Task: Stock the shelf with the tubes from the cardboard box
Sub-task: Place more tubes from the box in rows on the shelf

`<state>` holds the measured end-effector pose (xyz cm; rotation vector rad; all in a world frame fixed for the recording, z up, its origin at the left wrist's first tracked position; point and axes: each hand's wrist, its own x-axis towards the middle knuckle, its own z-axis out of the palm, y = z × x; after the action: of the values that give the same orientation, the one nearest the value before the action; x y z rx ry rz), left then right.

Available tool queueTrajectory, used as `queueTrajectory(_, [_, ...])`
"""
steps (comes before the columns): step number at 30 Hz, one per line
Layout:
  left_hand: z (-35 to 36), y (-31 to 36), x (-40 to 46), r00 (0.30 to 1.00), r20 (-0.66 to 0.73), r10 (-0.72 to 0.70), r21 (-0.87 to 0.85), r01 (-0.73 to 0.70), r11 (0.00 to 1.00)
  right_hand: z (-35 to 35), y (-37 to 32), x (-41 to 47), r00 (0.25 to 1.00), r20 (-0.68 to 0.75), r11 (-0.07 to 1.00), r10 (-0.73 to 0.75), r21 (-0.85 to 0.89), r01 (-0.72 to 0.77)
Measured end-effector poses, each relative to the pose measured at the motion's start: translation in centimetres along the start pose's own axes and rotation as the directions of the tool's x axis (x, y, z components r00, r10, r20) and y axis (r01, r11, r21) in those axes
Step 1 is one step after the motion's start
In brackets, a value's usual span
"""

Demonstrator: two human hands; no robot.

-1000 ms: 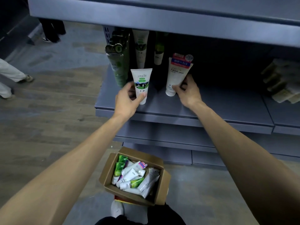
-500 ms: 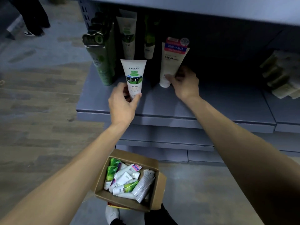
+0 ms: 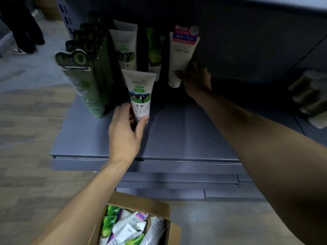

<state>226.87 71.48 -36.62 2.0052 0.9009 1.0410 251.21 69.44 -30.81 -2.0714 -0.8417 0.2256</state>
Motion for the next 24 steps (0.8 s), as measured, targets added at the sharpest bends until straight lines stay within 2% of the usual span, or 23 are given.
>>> queueTrajectory(12, [-0.2, 0.0, 0.1, 1.0, 0.015, -0.008, -0.019, 0.008, 1.0, -0.3, 0.3, 1.5, 0.998, 0.028, 0.997, -0.056, -0.058, 0.058])
queueTrajectory(24, [-0.1, 0.3, 0.1, 1.0, 0.016, -0.023, -0.013, 0.023, 1.0, -0.3, 0.7, 1.3, 0.998, -0.004, 0.997, -0.068, -0.028, 0.068])
